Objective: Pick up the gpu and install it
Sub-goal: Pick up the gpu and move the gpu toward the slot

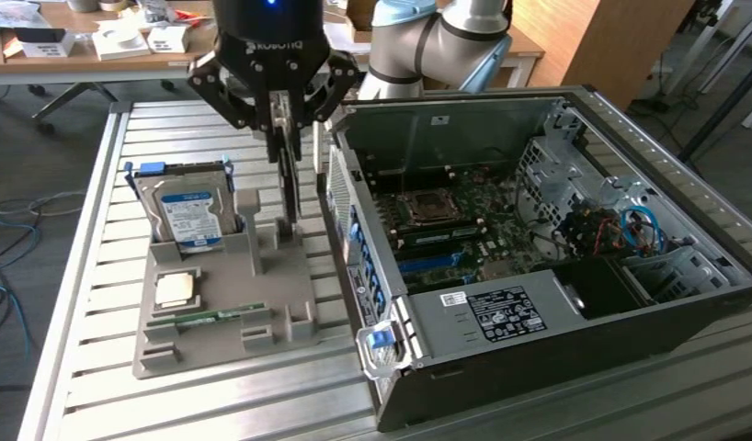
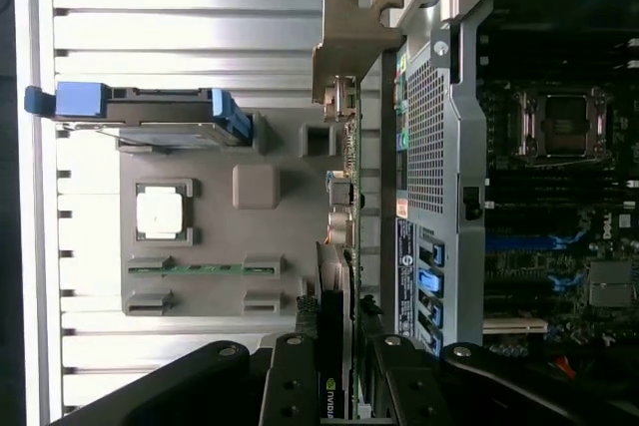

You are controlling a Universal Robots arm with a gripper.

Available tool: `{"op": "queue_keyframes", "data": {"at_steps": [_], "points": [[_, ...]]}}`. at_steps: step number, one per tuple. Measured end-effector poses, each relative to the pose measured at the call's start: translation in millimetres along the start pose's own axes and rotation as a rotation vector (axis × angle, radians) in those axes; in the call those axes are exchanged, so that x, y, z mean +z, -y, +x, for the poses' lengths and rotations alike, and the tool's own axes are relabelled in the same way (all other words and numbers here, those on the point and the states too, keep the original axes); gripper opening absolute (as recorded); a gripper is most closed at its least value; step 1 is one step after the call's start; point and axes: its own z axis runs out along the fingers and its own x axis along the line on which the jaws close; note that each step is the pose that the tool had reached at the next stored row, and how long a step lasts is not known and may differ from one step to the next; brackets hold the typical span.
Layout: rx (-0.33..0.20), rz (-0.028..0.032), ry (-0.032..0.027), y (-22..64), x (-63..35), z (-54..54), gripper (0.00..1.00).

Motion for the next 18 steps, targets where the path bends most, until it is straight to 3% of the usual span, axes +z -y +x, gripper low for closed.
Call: {"op": "queue_keyframes", "data": {"at_steps": [4, 10, 12, 18], "points": [[0.0, 0.0, 0.0001, -0.6, -12.5, -0.3, 0.26], [0.0, 0.0002, -0.0002, -0.9, -18.4, -2.8, 0.26], [0.0, 0.0, 0.0, -1.5, -17.6, -24.5, 0.26], [0.0, 0.0, 0.0001, -2.1, -17.0, -46.4, 0.26]]}}
